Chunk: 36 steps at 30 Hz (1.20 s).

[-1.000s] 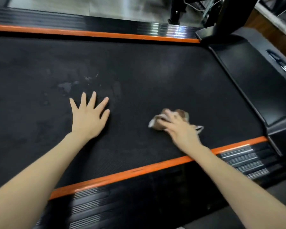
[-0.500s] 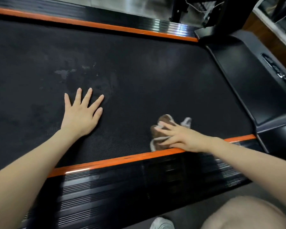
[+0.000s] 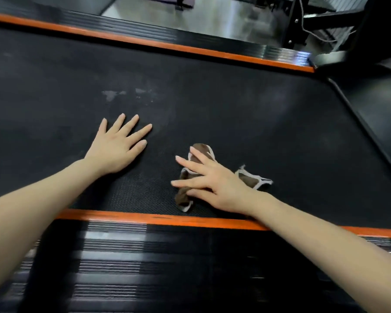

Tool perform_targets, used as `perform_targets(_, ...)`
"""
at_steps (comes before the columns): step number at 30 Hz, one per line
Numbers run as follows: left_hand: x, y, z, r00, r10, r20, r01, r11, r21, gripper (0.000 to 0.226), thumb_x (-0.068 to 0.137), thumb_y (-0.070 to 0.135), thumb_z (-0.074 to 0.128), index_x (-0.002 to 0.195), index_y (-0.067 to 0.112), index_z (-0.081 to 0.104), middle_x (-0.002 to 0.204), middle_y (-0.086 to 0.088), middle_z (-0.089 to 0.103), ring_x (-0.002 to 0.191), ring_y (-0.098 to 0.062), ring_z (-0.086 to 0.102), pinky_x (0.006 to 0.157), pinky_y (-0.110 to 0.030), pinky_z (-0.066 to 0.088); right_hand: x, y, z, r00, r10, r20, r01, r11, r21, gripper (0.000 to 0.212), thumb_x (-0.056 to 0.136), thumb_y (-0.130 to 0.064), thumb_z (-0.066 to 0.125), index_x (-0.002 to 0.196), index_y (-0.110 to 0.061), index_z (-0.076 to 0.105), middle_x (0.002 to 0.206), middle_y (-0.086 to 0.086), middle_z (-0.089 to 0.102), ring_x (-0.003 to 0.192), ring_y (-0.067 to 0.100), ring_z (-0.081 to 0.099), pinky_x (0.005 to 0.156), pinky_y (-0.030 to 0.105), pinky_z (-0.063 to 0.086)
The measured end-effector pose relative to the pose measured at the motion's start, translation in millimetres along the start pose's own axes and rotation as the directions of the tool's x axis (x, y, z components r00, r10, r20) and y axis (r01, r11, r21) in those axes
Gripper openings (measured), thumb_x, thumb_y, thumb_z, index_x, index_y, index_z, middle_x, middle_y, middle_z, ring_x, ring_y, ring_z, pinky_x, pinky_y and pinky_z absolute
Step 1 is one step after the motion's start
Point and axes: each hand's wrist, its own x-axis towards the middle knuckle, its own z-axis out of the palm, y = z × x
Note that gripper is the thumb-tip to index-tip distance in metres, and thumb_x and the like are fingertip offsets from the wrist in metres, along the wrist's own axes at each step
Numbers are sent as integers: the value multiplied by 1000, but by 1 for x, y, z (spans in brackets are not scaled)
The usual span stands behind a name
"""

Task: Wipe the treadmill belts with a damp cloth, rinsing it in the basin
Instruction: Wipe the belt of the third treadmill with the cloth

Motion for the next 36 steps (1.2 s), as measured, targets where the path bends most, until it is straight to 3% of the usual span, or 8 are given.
perform_targets(8,1,-6,-14,997,62,37,-59,996,-73,50,99,48,26,148,37,24,159,2,15,147,-24,7,117,-47,6,-23,9,0,993,115,-31,-119,979,-168,68,79,-75,36,138,-62,6,158,-7,4,147,19,-3,114,56,6)
perform_targets(14,11,-70,-27,978,151,-141,-147,988,34,68,89,55,15,136,23,51,144,-9,45,138,-33,31,109,-50,22,0,-11,12,989,125,-84,-130,990,-55,37,83,-53,50,119,-43,50,153,7,27,144,26,15,112,62,18)
perform_targets(19,38,-109,-22,993,103,-58,-96,989,111,53,98,50,21,149,35,24,158,-3,20,145,-31,10,113,-56,8,105,-69,55,997,-62,-51,58,995,-79,28,84,-38,60,106,-22,67,146,18,37,137,44,26,109,60,15)
perform_targets(24,56,-130,-7,998,64,2,-64,998,15,56,98,50,11,151,34,9,160,7,5,147,-27,0,113,-60,1,173,-66,62,987,41,-157,-61,990,-126,27,85,-33,61,108,-19,67,142,12,44,133,31,38,106,53,24)
perform_targets(26,56,-135,-5,997,74,-11,-74,997,-31,56,99,47,11,152,29,11,160,7,5,147,-26,1,114,-58,1,177,-28,49,937,227,-266,-278,946,-170,30,86,-35,55,111,-22,65,143,6,44,130,31,41,107,54,26)
perform_targets(29,56,-139,-4,995,96,-33,-98,994,-57,55,100,45,14,152,25,14,160,5,7,147,-25,3,115,-56,2,191,27,18,704,564,-432,-657,749,-92,26,92,-31,55,117,-27,60,143,0,41,131,28,37,104,49,35)
perform_targets(31,57,-139,-4,994,106,-31,-107,993,-51,55,100,45,14,151,25,16,160,4,8,147,-26,4,115,-57,3,194,26,16,641,609,-468,-713,698,-69,26,94,-32,52,119,-26,60,140,-1,43,128,25,41,100,42,40)
perform_targets(36,59,-139,-6,987,126,-97,-131,990,-43,53,100,45,17,150,26,23,159,3,16,146,-27,10,113,-59,7,147,-73,60,896,324,-305,-358,932,-61,29,87,-30,56,113,-23,66,145,6,42,129,20,44,105,26,32)
